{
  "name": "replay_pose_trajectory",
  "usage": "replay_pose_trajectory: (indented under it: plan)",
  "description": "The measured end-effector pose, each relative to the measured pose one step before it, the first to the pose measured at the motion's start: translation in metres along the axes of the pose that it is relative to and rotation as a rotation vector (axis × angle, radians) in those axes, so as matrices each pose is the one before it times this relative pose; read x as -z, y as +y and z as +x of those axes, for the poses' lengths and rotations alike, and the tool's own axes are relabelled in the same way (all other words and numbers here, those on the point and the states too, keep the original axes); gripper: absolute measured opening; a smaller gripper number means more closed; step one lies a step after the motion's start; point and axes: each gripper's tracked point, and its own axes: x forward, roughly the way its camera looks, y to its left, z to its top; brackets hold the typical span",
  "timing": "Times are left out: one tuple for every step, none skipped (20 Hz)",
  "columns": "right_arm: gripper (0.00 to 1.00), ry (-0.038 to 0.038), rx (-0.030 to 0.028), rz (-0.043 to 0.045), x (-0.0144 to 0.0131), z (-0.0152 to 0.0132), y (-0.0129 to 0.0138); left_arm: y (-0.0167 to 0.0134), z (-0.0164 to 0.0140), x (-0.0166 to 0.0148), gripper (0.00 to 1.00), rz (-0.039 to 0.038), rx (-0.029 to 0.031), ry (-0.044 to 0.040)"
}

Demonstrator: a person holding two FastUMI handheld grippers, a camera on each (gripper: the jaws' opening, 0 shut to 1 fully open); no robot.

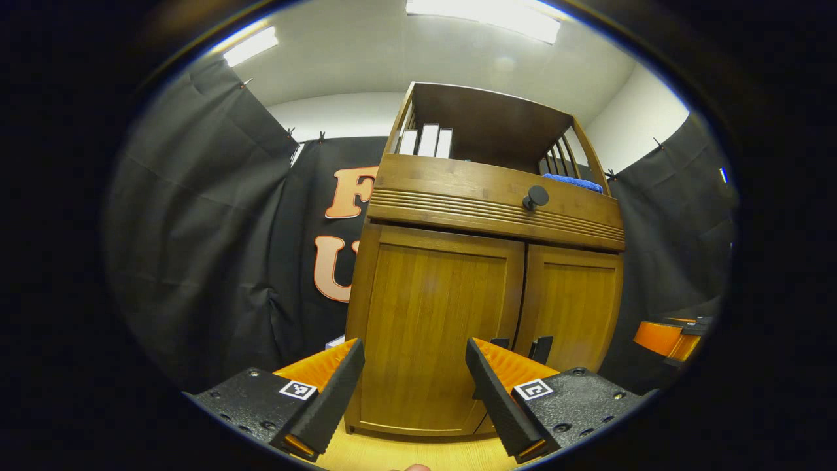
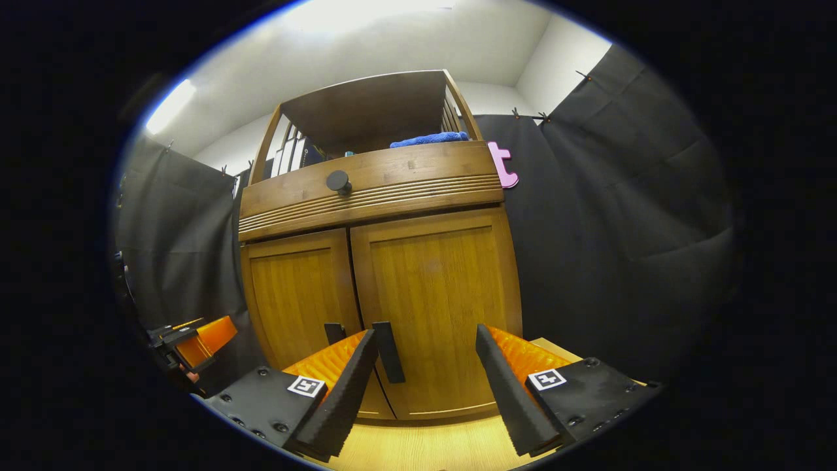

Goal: Open the right door of the double-door shoe cabinet with the right hand, and open the left door with the left hand.

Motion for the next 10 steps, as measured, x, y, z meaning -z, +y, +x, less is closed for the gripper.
replay_pose_trajectory:
  plan:
    - [0.98, -0.00091, 0.00076, 0.00014, 0.00017, -0.00119, -0.00035, 0.00025, 0.00007, 0.00072, 0.95, 0.00209, 0.00004, 0.00178]
    - [0.98, 0.00002, 0.00084, 0.00065, 0.00001, -0.00071, -0.00035, 0.00052, 0.00030, -0.00045, 0.94, 0.00212, -0.00047, 0.00127]
    - [0.98, 0.00031, 0.00081, 0.00098, 0.00018, -0.00018, -0.00038, 0.00008, -0.00027, -0.00034, 0.95, 0.00174, -0.00061, -0.00103]
    - [0.98, 0.00006, 0.00001, 0.00060, -0.00007, 0.00077, -0.00003, -0.00001, -0.00139, -0.00050, 0.94, 0.00159, -0.00045, -0.00232]
    - [0.98, -0.00119, -0.00068, -0.00062, 0.00055, 0.00051, 0.00085, 0.00083, -0.00023, -0.00070, 0.94, 0.00196, -0.00015, -0.00179]
    - [0.98, -0.00092, -0.00259, -0.00264, -0.00051, 0.00232, 0.00072, 0.00004, -0.00062, -0.00051, 0.95, 0.00220, 0.00001, -0.00158]
    - [0.98, -0.00183, -0.00648, -0.00498, 0.00035, 0.00267, 0.00202, 0.00058, 0.00054, -0.00027, 0.95, 0.00221, 0.00102, -0.00019]
    - [0.89, -0.00066, -0.00752, -0.00751, 0.00029, 0.00433, 0.00215, 0.00000, 0.00056, -0.00091, 0.94, 0.00287, 0.00244, -0.00115]
    - [0.89, 0.00104, -0.00927, -0.00757, 0.00170, 0.00490, 0.00175, -0.00103, -0.00121, 0.00078, 0.95, 0.00533, 0.00260, 0.00035]
    - [0.97, -0.00213, -0.01068, -0.00563, -0.00018, 0.00770, 0.00313, 0.00085, 0.00007, 0.00220, 0.94, 0.00707, -0.00043, 0.00499]
